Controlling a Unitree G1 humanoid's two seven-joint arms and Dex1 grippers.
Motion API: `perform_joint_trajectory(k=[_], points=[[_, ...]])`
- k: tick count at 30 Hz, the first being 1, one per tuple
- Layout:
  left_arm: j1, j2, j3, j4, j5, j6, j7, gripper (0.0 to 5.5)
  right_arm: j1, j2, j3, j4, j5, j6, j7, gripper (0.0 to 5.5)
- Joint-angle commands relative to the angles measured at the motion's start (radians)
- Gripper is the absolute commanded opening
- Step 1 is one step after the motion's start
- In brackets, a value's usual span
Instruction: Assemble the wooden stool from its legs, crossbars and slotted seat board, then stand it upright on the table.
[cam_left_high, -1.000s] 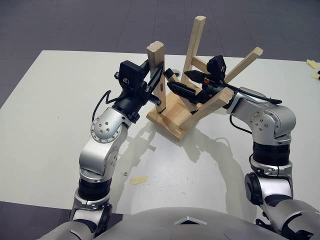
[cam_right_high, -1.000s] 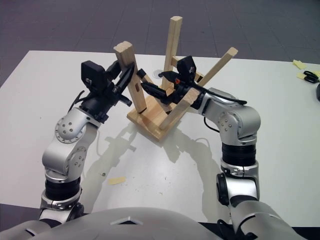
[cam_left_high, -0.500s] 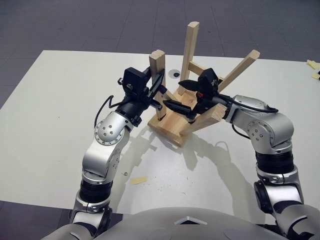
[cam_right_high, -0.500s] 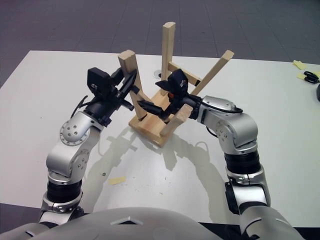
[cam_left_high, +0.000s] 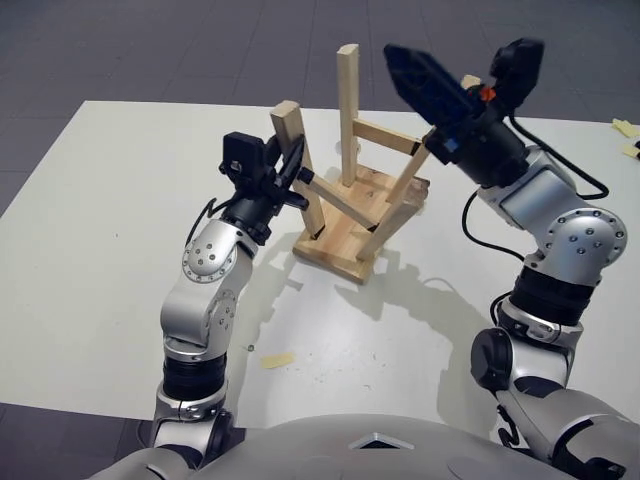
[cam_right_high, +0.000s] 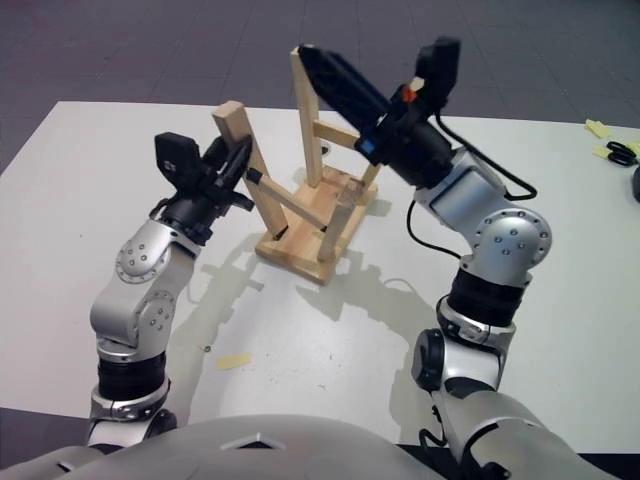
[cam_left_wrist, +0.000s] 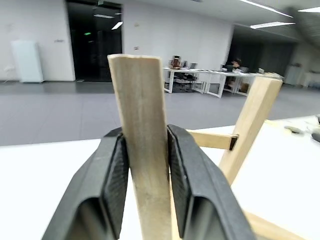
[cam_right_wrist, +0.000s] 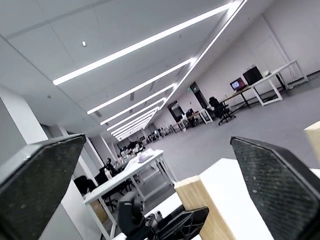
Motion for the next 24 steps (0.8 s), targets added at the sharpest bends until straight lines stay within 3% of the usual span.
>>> perform_joint_trajectory(k=[1,6,11,17,24], points=[[-0.085,-0.051,0.1,-0.087,-0.16,0.078,0.066,1.04,0.057,-0.123,-0.016,-0.143,0.053,0.006,0.027,5.4],[-0.1,-0.009,0.115,-0.139,-0.221,0.157,0.079,1.04,0.21,-0.255,0.03,-0.282,0.014,0.009,0.112,5.4],[-0.053,0.086,0.011,-0.158,-0.125,0.154,0.03,1.04,0.304,-0.346,0.096,-0.29,-0.162,-0.058,0.188,5.4],[-0.003,0.156,-0.078,-0.146,-0.027,0.122,-0.005,1.02,0.387,-0.402,0.203,-0.304,-0.381,-0.17,0.276,5.4],[-0.013,0.165,-0.045,-0.114,0.006,0.075,-0.012,1.02,0.445,-0.43,0.197,-0.269,-0.383,-0.192,0.393,5.4]])
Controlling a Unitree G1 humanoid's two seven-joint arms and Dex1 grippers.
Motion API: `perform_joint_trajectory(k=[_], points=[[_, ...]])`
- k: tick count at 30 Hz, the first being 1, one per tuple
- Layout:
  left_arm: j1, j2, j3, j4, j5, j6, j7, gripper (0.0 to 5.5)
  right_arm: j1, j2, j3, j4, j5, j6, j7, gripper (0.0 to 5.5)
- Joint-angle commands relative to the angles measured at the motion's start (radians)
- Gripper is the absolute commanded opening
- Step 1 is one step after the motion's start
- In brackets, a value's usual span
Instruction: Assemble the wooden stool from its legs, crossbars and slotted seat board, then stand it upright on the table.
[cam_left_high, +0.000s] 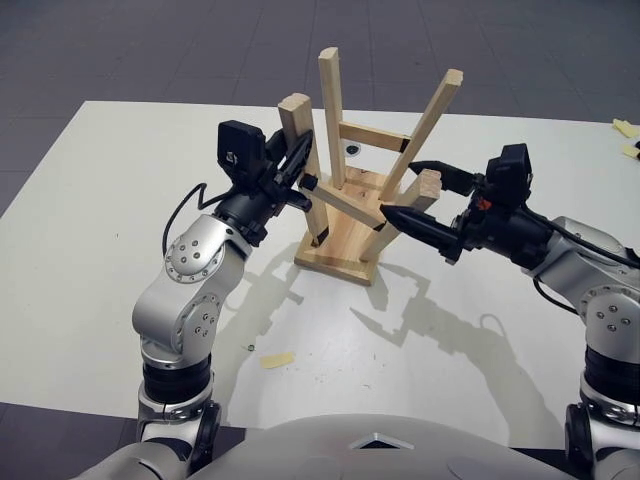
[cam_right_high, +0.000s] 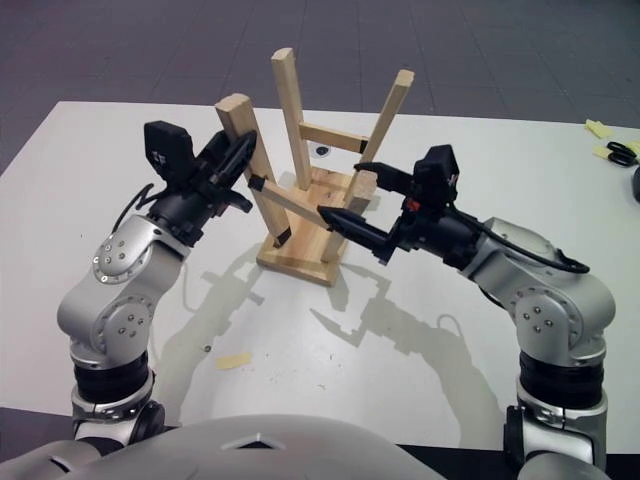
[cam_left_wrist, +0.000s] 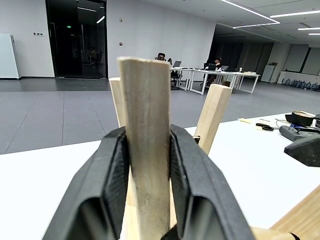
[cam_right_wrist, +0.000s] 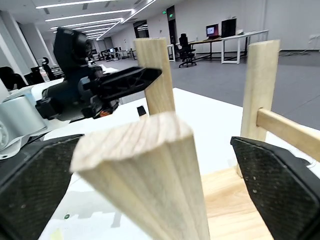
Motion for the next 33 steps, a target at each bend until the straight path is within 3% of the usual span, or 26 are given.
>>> perform_joint_trajectory(k=[1,3,7,12,19,26,33], points=[[-0.007,0.023,0.046,0.031,0.038,-0.027,0.012,1.02,0.032,-0.034,-0.018,0.028,0.006,-0.015,0.073,5.4],[-0.036,0.018,0.118,0.05,0.024,-0.031,0.04,1.02,0.031,-0.041,-0.028,0.046,0.022,-0.011,0.101,5.09],[-0.093,0.04,0.225,0.064,-0.046,0.005,0.034,1.02,-0.004,-0.039,-0.012,0.076,0.0,-0.025,0.128,5.4],[-0.113,0.062,0.255,0.077,-0.115,0.06,0.005,1.02,-0.059,0.036,0.053,0.059,-0.025,-0.055,0.076,4.66],[-0.042,0.134,0.242,-0.012,-0.098,0.119,0.01,1.02,-0.033,0.061,0.086,0.038,-0.037,-0.061,0.047,3.58],[-0.033,0.087,0.133,-0.122,-0.055,0.156,0.092,1.02,0.001,0.072,0.112,0.036,-0.116,-0.085,-0.008,2.45],[-0.038,0.121,0.092,-0.143,0.013,0.132,0.083,1.02,0.013,0.081,0.133,0.03,-0.141,-0.103,-0.023,2.27]])
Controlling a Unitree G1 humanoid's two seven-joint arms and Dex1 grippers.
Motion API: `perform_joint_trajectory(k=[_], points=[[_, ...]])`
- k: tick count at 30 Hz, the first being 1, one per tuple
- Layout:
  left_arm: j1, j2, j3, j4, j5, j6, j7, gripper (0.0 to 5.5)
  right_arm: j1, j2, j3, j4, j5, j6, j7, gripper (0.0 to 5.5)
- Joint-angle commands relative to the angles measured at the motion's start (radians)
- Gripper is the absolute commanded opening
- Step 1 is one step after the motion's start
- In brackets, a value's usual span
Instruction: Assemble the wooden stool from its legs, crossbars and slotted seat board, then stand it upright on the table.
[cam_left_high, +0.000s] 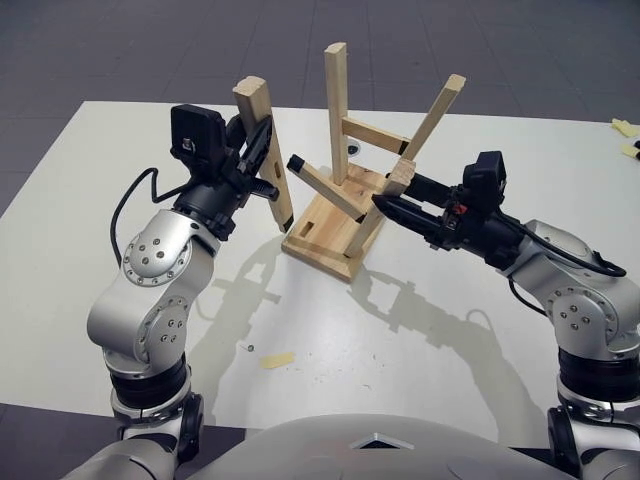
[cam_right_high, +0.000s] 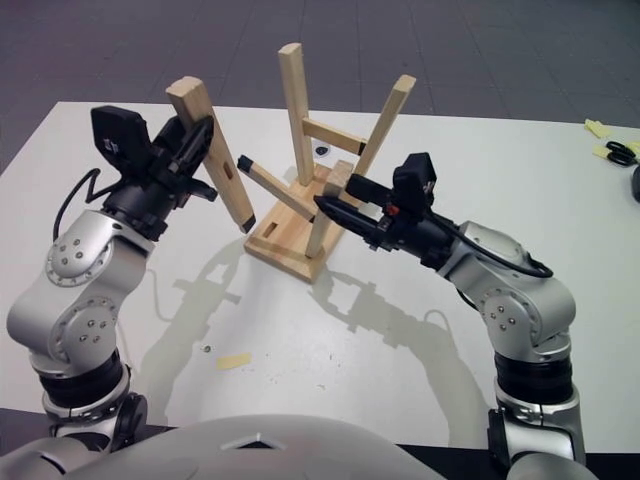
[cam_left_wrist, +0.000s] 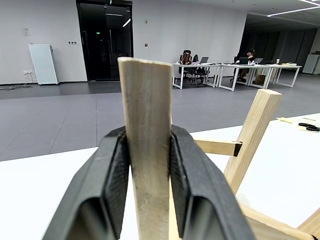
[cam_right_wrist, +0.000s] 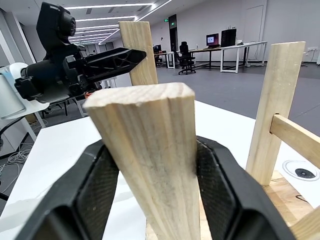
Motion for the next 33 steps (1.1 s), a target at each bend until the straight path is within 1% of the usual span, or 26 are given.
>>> perform_joint_trajectory(k=[1,9,15,20,28,33], points=[[-0.024,0.037,-0.027,-0.016,0.049,-0.018,-0.014,1.02,0.024,0.006,0.021,0.002,-0.012,0.017,-0.01,2.27],[-0.078,0.088,-0.128,-0.014,0.14,-0.089,-0.087,1.02,0.016,0.008,0.038,0.01,-0.03,0.001,-0.016,2.24],[-0.073,0.099,-0.133,0.002,0.162,-0.12,-0.137,1.02,0.015,0.006,0.046,0.011,-0.038,-0.004,-0.014,2.23],[-0.055,0.09,-0.166,0.0,0.167,-0.125,-0.159,1.02,0.011,0.007,0.051,0.016,-0.045,-0.008,-0.012,2.22],[-0.03,0.137,-0.205,0.021,0.233,-0.167,-0.211,1.02,0.013,0.002,0.055,0.024,-0.055,-0.012,-0.005,2.21],[-0.031,0.117,-0.22,0.037,0.248,-0.185,-0.217,1.02,0.012,0.003,0.058,0.032,-0.06,-0.017,-0.007,2.21]])
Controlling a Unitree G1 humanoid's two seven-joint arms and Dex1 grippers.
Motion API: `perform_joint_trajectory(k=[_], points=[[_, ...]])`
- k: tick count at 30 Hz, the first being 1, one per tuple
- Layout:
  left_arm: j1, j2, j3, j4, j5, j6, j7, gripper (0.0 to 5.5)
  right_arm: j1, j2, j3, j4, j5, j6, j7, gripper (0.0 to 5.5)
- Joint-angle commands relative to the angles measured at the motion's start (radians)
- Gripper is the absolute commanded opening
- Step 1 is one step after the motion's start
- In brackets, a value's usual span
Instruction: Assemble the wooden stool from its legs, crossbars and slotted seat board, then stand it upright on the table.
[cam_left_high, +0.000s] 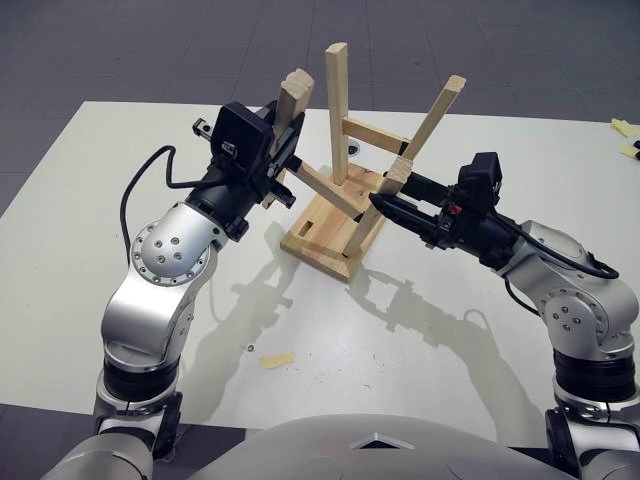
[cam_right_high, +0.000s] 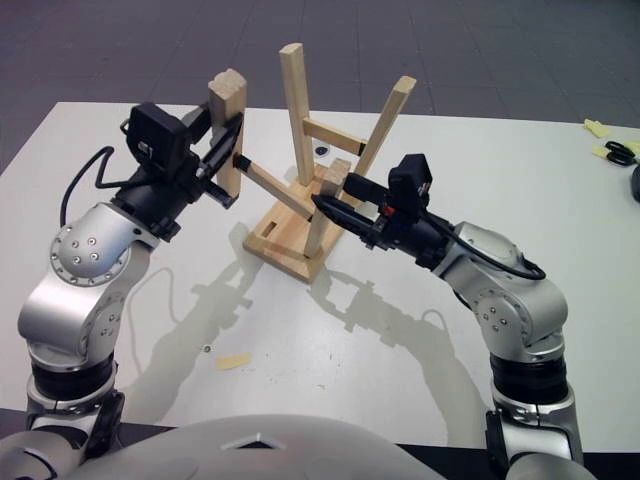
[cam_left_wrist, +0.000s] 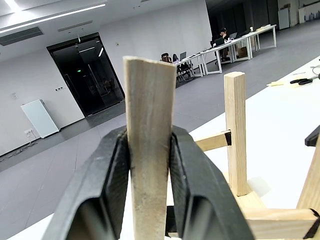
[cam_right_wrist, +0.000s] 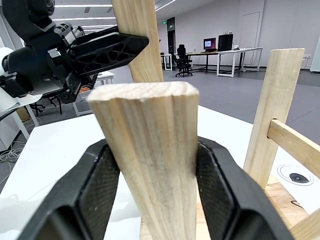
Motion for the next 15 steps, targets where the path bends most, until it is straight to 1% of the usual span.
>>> perform_joint_trajectory(k=[1,5,11,13,15], points=[[0.012,-0.025,-0.032,0.015,-0.007,-0.009,-0.026,1.02,0.012,-0.003,0.024,0.026,-0.022,0.029,0.0,2.21],[0.022,-0.034,-0.035,0.024,0.003,-0.021,-0.028,1.02,0.018,-0.004,0.025,0.028,-0.025,0.025,-0.001,2.2],[0.02,-0.046,0.006,0.037,-0.027,-0.021,-0.05,1.02,0.023,-0.006,0.024,0.032,-0.028,0.022,-0.005,2.2],[0.017,-0.057,0.034,0.04,-0.062,-0.02,-0.068,1.02,0.024,-0.005,0.025,0.033,-0.029,0.021,-0.006,2.19],[0.006,-0.102,0.095,0.041,-0.144,0.006,-0.066,1.02,0.023,-0.005,0.026,0.034,-0.03,0.02,-0.007,2.19]])
